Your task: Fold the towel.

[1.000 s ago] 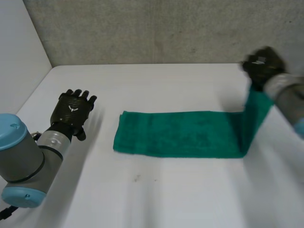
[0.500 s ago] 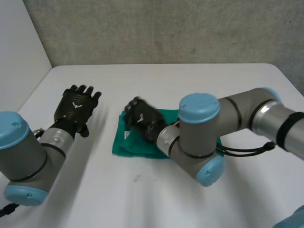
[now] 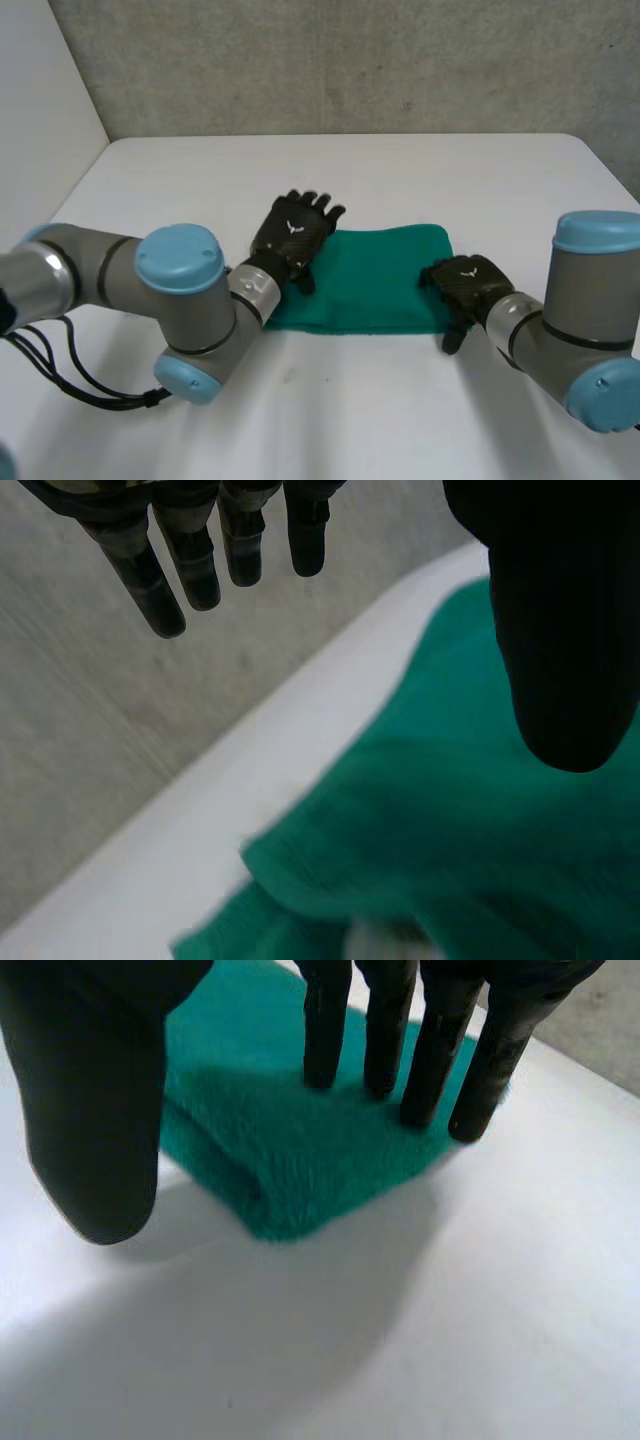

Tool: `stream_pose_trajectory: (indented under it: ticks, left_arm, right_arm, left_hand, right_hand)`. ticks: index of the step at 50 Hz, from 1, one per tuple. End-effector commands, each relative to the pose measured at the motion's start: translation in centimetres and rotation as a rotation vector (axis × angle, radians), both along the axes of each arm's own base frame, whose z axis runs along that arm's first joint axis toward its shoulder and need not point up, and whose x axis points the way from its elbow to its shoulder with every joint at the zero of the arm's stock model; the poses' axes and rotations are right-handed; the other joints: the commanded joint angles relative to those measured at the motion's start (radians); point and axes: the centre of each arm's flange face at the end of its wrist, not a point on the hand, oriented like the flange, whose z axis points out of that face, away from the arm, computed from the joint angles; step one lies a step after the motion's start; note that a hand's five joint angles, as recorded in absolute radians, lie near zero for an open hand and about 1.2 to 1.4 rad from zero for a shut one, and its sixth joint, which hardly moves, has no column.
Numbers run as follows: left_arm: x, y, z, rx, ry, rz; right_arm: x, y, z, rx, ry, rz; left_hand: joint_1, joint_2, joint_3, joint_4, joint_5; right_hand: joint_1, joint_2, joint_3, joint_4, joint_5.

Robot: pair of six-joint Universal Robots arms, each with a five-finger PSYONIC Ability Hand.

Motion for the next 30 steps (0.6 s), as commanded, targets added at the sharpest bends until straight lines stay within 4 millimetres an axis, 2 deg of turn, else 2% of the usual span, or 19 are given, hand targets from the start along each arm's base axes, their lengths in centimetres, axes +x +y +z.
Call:
stream_pose_trajectory:
  ticks: [1, 4, 7, 18, 30]
  left_arm:
    - [1.6, -1.7, -1.9, 0.031, -0.052, 0.109]
    - [3.0, -2.7, -2.1, 0.025, -0.078, 0.203]
    - [3.4, -2.8, -2.2, 0.018, -0.105, 0.231]
    - [4.4, -1.0, -2.5, 0.03, -0.172, 0.228]
    - [5.1, -0.2, -1.4, 0.027, -0.171, 0.233]
  right_arm:
    - [-0.6, -0.6, -0.7, -0.042, -0.005, -0.018]
    - [-0.6, -0.7, -0.6, -0.048, -0.006, -0.017]
    - [-0.6, -0.7, -0.5, -0.05, -0.006, -0.017]
    - [-0.5, -0.9, -0.2, -0.061, -0.011, -0.017]
    - [-0.3, -0.9, -0.1, -0.063, -0.019, -0.015]
  left_hand:
    - [-0.012, -0.023, -0.033, -0.024, -0.044]
    - [-0.012, -0.023, -0.033, -0.024, -0.044]
    - [-0.015, -0.026, -0.036, -0.027, -0.046]
    - [-0.016, -0.027, -0.037, -0.028, -0.047]
    - [-0.016, -0.027, -0.037, -0.028, -0.047]
  right_hand:
    - [0.471, 0.416, 0.407, 0.418, 0.425]
    - [0.524, 0.469, 0.461, 0.472, 0.478]
    - [0.524, 0.469, 0.461, 0.472, 0.478]
    - [0.48, 0.425, 0.417, 0.427, 0.434]
    - [0.565, 0.51, 0.502, 0.513, 0.519]
